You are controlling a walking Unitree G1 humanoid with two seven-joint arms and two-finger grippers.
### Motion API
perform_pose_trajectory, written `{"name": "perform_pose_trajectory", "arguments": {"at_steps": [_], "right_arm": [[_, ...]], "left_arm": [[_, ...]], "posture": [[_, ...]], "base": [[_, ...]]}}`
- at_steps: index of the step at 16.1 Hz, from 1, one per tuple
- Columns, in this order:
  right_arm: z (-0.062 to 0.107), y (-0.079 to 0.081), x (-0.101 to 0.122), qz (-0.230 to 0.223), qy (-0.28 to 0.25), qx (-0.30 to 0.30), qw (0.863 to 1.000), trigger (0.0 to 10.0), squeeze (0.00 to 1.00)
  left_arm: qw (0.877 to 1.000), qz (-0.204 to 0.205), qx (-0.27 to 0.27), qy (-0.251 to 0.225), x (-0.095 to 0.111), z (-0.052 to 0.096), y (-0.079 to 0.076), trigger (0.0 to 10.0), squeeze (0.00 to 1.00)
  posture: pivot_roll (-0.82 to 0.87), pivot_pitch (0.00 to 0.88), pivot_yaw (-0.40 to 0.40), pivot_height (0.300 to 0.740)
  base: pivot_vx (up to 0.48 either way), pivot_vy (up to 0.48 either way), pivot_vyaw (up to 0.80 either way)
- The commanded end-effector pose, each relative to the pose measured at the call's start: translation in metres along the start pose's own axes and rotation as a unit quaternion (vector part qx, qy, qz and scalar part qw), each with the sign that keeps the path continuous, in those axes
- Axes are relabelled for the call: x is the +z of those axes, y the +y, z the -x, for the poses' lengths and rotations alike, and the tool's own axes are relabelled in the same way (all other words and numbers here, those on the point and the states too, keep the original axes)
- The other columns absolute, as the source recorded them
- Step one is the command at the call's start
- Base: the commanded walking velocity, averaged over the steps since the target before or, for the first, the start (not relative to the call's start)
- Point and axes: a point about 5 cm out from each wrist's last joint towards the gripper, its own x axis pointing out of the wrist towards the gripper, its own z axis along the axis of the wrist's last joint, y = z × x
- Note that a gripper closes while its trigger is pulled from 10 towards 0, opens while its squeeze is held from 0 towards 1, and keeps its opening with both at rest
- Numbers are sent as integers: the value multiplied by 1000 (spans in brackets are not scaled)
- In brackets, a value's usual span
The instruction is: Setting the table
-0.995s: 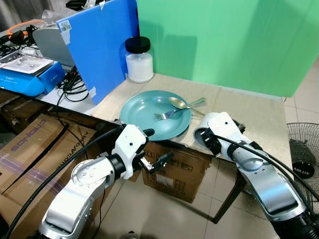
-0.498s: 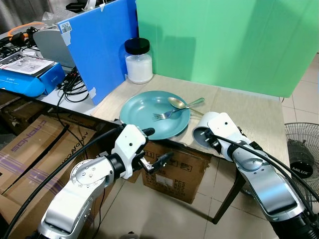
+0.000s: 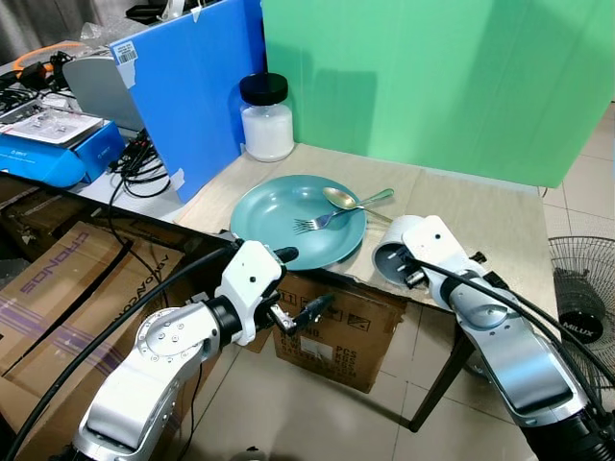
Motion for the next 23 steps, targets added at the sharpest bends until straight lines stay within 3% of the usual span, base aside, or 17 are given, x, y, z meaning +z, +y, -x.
{"name": "perform_pose_trajectory", "arguments": {"at_steps": [1,8,12,16,17,18,20,23], "right_arm": [[-2,1,1,-2,3,8,1000,0,0],[-2,-1,3,-11,-5,2,1000,0,0],[2,-12,9,-41,-26,-24,999,0,0],[28,-24,21,-203,-111,-36,972,0,0],[30,-24,21,-217,-112,-35,969,0,0],[35,-24,15,-241,-103,-51,964,10000,0],[39,-25,9,-281,-102,-86,950,10000,0],[42,-26,13,-280,-109,-94,949,10000,0]], "left_arm": [[1000,-11,-2,3,1,-1,1,10000,0],[1000,-20,0,1,1,-2,4,10000,0],[999,-29,13,-5,3,-2,8,10000,0],[989,-22,138,-38,9,4,26,10000,0],[988,-21,150,-41,9,5,27,10000,0],[982,-11,185,-44,11,7,28,10000,0],[973,-7,226,-55,13,9,26,10000,0],[967,-14,250,-46,10,1,25,10000,0]], "posture": [[133,0,41,740],[130,0,46,740],[130,0,54,740],[120,0,47,740],[120,0,47,740],[122,0,38,740],[121,0,34,740],[113,0,36,740]], "base": [[0,0,0],[0,0,0],[0,0,0],[0,0,0],[0,0,0],[0,0,0],[0,0,-691],[0,0,-769]]}}
